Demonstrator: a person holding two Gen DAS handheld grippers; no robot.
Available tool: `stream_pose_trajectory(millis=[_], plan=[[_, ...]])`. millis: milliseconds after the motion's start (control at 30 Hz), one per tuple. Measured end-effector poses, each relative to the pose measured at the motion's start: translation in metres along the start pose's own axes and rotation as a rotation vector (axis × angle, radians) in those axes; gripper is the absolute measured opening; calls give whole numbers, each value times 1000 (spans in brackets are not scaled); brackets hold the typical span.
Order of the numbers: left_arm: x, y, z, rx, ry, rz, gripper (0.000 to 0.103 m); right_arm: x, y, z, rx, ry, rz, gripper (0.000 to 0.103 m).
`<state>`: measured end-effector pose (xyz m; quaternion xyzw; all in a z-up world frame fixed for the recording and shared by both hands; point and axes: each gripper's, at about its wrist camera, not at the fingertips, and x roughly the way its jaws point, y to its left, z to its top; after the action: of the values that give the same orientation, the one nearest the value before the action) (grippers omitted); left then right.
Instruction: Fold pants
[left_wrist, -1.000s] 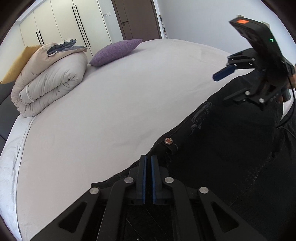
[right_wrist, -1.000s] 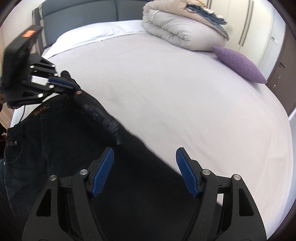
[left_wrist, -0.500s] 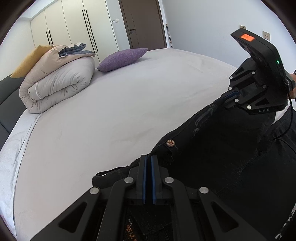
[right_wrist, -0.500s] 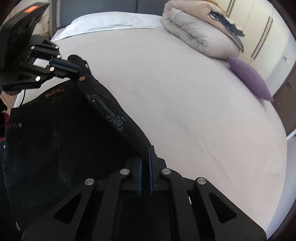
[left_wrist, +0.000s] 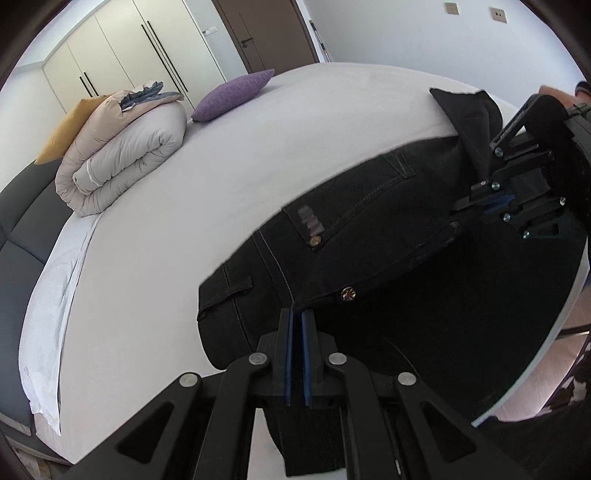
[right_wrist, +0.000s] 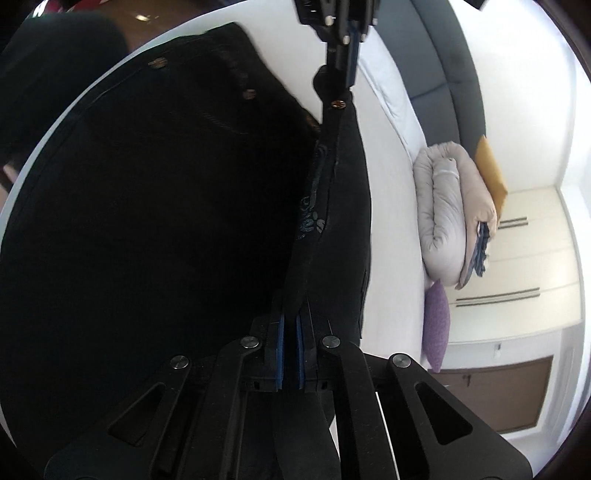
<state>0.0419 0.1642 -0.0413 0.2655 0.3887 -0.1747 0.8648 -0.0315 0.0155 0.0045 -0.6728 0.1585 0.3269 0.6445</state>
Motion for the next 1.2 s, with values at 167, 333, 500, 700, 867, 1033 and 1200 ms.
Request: stream_pose_trajectory(millis=[167,333,500,700,867,1033,1200], plan=[[1,-29,-36,17,31,4,2,-12,57,28,-103,20,-15,4],[-4,-40,-57,6,36,-7,2,-35,94,57,-107,5,1,4],[-10,-41,-64,8,39,-19,2,-50,115,77,-89,6,3,4],[-10,-43,-74,12,51,-34,2,-63,129,87,-80,12,18,4],[1,-29,-76,-25,70,-33,0,-77,141,79,-81,30,20,4],[-1,-17,-75,-71,56,-36,0,-77,141,52,-75,51,12,4],[-26,-16,-61,-125,-27,-26,2,-72,137,47,-6,53,-2,5]])
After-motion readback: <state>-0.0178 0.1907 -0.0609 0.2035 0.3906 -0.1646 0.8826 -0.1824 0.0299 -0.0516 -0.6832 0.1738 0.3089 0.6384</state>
